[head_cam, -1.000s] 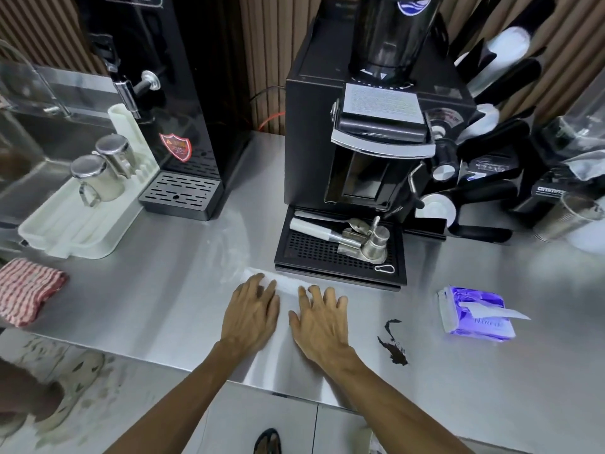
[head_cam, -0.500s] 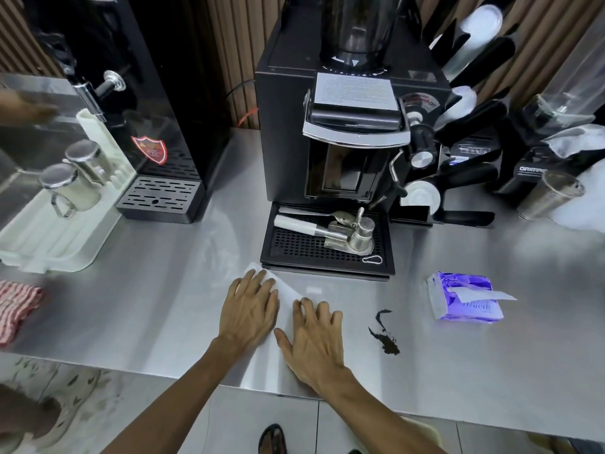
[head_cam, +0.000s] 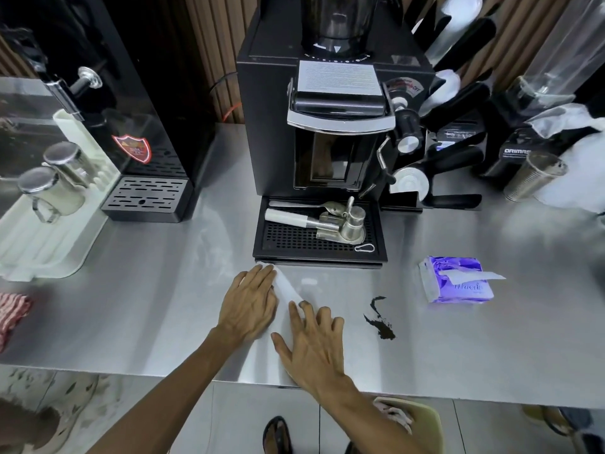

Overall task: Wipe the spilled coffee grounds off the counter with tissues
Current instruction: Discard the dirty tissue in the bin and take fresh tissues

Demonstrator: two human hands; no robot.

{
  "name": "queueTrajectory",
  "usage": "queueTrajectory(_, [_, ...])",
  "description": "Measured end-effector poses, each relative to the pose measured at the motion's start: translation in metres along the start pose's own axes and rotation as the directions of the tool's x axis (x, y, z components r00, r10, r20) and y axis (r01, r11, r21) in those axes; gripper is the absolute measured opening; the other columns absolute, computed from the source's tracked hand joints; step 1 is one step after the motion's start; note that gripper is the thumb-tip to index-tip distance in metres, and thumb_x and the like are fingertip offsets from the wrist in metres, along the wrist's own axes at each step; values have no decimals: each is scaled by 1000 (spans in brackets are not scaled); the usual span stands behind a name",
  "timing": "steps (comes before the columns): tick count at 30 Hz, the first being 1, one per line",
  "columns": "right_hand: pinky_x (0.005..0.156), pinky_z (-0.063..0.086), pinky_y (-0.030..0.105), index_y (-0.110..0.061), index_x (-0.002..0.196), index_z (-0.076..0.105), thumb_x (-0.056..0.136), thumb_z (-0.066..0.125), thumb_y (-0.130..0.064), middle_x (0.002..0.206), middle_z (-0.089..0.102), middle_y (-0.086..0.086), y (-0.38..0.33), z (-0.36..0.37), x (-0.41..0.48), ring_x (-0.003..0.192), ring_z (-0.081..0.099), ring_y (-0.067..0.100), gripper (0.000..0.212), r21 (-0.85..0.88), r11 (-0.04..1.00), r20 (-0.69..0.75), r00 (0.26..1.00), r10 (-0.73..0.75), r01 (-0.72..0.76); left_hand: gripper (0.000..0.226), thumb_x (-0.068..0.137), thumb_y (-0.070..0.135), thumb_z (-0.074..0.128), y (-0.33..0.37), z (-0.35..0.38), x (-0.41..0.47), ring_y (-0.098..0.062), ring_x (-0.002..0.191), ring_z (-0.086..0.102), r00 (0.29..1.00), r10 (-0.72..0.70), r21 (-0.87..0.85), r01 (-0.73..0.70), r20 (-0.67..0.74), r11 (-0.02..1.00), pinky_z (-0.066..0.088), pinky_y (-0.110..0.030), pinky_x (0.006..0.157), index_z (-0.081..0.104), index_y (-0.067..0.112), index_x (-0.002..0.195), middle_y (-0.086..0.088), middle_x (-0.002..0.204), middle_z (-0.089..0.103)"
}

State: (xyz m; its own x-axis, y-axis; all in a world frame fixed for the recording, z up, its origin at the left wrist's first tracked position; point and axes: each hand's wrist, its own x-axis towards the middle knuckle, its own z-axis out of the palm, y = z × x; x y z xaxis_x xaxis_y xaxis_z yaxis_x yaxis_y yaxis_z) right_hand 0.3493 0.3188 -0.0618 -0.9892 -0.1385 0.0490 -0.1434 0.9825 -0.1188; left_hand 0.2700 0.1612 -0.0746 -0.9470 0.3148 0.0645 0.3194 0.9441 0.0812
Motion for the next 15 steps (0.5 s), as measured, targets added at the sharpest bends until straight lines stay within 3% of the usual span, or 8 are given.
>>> queueTrajectory(11, [69, 28, 41, -14, 130, 58, 90, 38, -62, 110, 55, 0, -3, -4, -17, 82, 43, 25, 65, 57, 994, -20, 995, 99, -98, 48, 88, 23, 43, 22, 2, 17, -18, 127, 50, 996, 92, -60, -91, 15, 994, 31, -32, 110, 56, 9, 132, -4, 136, 57])
queueTrajectory(15, [69, 26, 41, -14, 128, 59, 90, 38, -62, 109, 55, 0, -1, -5, -21, 81, 42, 25, 65, 67, 989, -22, 990, 137, -135, 52, 90, 23, 29, 38, 3, 23, -19, 127, 50, 991, 129, -79, -126, 25, 989, 33, -34, 110, 55, 7, 133, -5, 137, 56])
